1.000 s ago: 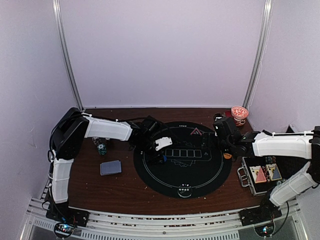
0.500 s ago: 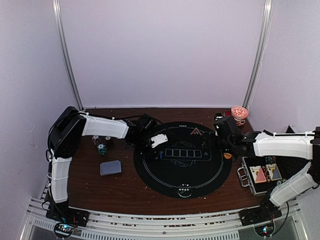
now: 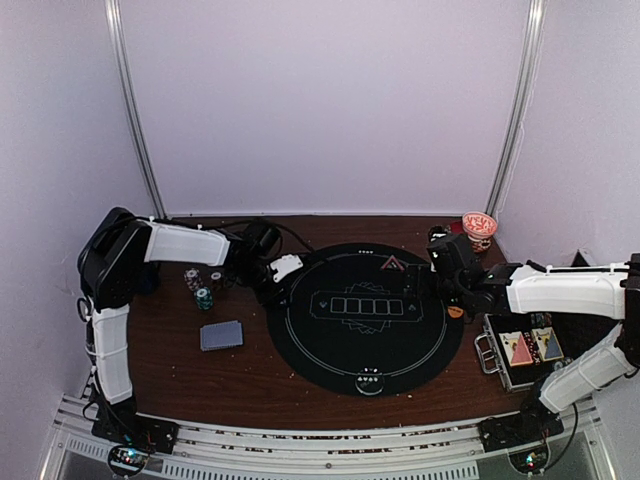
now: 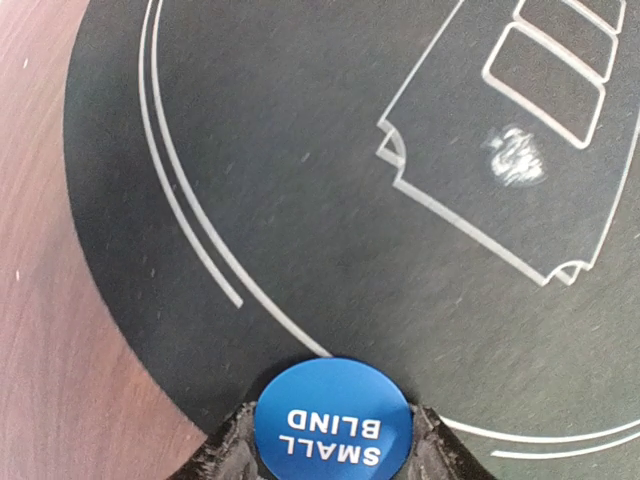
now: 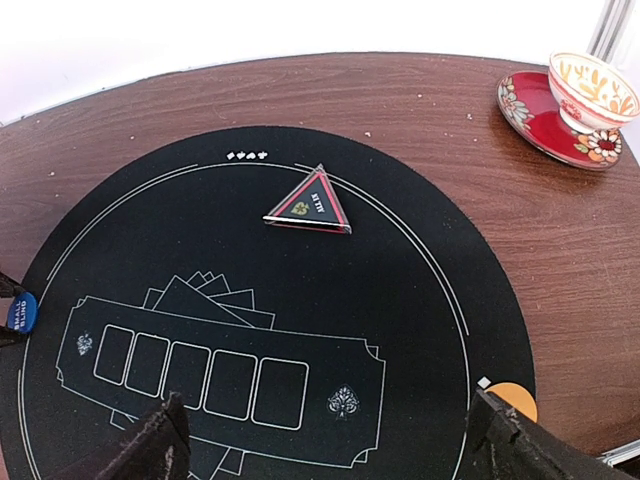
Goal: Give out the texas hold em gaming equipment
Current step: Place the small blind button on the poker table mat, then pick up the pile of poker chips from the pile of poker chips.
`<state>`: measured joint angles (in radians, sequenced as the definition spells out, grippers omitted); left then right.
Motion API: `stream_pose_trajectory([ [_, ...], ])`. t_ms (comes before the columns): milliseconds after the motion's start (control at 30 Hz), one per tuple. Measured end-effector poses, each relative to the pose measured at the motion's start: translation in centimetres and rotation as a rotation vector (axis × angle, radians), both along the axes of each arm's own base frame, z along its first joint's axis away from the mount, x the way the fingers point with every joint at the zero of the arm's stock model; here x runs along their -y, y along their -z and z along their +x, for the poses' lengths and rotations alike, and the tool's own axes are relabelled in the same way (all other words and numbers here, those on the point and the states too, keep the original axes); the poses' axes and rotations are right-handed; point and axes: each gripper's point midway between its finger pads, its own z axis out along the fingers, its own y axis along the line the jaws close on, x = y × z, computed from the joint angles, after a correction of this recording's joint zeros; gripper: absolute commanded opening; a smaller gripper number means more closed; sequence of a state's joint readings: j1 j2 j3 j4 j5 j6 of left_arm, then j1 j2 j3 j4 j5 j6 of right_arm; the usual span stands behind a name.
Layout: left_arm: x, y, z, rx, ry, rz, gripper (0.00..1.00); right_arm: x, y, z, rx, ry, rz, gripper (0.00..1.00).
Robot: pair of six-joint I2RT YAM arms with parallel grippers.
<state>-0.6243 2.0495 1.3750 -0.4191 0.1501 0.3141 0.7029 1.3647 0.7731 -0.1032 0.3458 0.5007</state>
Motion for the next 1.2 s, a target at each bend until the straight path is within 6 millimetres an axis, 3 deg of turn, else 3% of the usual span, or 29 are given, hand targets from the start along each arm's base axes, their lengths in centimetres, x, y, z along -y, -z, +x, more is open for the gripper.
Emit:
stream_pose_trajectory([
  [267,-0.7,0.2,0.0,0.002,-0.02,0.004,0.53,0.0,-0.1,0.0,0.002,0.0,0.002,0.97],
  [533,-0.8,-0.1,0.3,0.014,-0.03,0.0,0.95,0.0,-0.1,0.0,0.002,0.0,0.002,0.98],
  [633,-0.9,-0.9,0.2,0.024,-0.032,-0.006,0.98,0.0,-0.1,0.0,0.002,-0.001,0.002,1.0],
  [767,-1.4,-4.2,0.6,0.079,-0.049,-0.033,0.98,-0.1,0.0,0.0,0.002,-0.006,0.0,1.0],
  [800,-1.9,-6.6,1.1,0.122,-0.067,-0.061,0.98,-0.1,0.0,0.0,0.001,-0.008,-0.001,1.0],
  [867,-3.2,-9.5,1.9,0.178,-0.098,-0.095,0.98,-0.2,0.0,0.0,0.0,-0.012,0.0,1.0],
  [1000,-8.3,-14.5,2.8,0.284,-0.203,-0.149,0.98,-0.4,0.0,0.0,0.002,-0.028,-0.004,1.0],
  [1100,-12.7,-15.4,2.5,0.311,-0.276,-0.151,0.98,-0.7,0.0,-0.1,-0.001,-0.04,-0.003,1.0],
  [1200,-16.6,-14.7,1.6,0.308,-0.332,-0.136,0.98,-0.9,0.4,-0.1,-0.009,-0.046,-0.006,1.0],
])
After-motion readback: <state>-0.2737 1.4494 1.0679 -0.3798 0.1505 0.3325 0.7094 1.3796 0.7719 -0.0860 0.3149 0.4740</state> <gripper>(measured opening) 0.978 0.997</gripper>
